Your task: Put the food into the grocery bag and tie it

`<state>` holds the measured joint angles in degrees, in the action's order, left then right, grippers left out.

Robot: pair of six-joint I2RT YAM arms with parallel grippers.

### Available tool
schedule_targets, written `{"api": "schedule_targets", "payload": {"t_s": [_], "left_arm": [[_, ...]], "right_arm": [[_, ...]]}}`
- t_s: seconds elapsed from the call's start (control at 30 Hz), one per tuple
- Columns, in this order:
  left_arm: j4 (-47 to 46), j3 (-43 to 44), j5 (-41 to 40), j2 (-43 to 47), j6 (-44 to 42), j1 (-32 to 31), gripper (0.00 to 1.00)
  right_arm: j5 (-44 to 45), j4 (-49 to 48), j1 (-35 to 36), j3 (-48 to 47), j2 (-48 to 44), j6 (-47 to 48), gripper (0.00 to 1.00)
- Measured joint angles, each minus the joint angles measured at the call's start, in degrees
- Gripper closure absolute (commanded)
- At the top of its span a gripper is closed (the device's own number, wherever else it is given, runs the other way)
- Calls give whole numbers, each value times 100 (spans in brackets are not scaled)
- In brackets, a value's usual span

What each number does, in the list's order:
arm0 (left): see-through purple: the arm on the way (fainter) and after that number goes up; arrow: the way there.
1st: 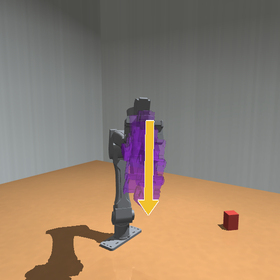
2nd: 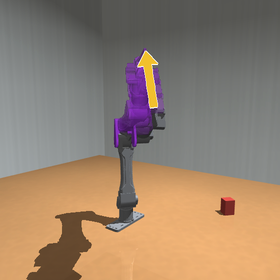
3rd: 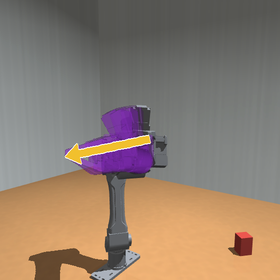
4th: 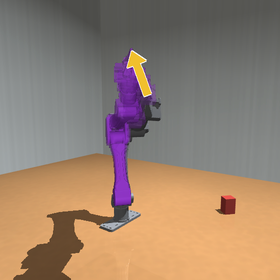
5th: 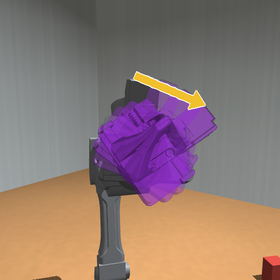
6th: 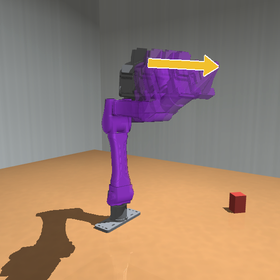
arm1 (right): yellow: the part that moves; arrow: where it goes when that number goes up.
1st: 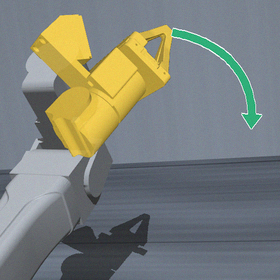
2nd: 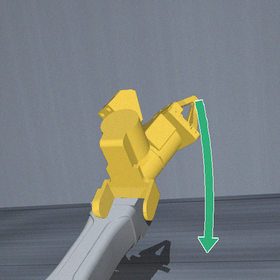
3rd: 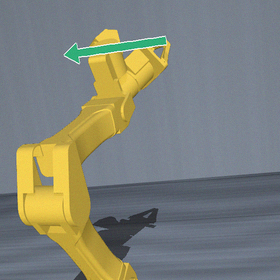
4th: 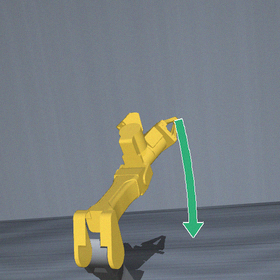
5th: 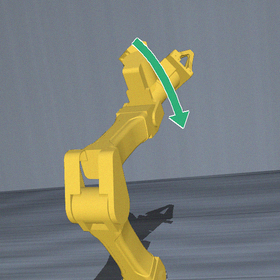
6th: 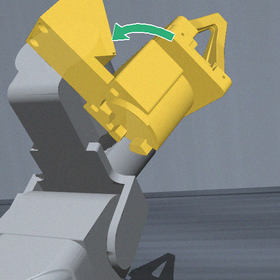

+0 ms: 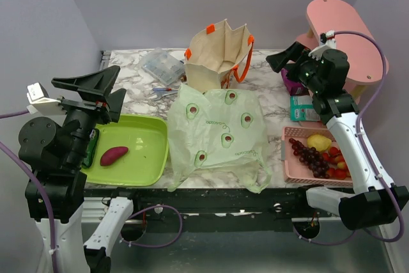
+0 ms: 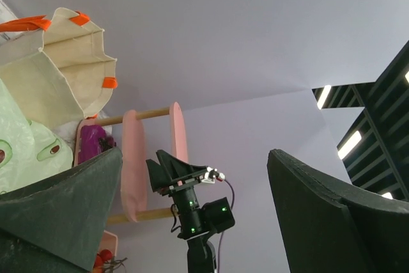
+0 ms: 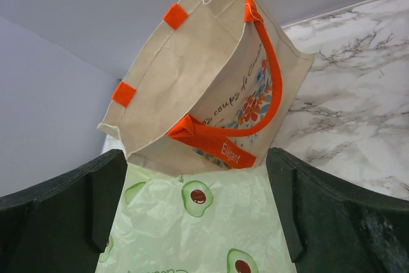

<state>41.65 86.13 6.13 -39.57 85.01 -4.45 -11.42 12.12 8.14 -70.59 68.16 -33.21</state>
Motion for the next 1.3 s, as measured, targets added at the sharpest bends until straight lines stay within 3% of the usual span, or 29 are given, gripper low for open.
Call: {"api": "schedule_targets", "payload": {"t_s": [0.43,0.53,0.63,0.8,1.07,1.3], "left_arm": [[-37,-433,-105,365,46,0,1],[-85,-728,-146,496,-48,0,1],[-546,-1576,-232,973,-234,0,1],[-890,-2481,-407,1762,-839,2,1],[-944,-2588,-420,2004,-2015,2,1],[-588,-2573,-70,1864,-3154,2,1]], "right_arm": [[149,212,0,15,-164,7,0],[177,413,0,11,-264,26,0],[195,651,0,-22,-417,33,0],[190,1073,0,-133,-660,50,0],[382,2406,0,-1145,-715,28,0],[876,3740,0,-1397,-1003,-35,0]]}}
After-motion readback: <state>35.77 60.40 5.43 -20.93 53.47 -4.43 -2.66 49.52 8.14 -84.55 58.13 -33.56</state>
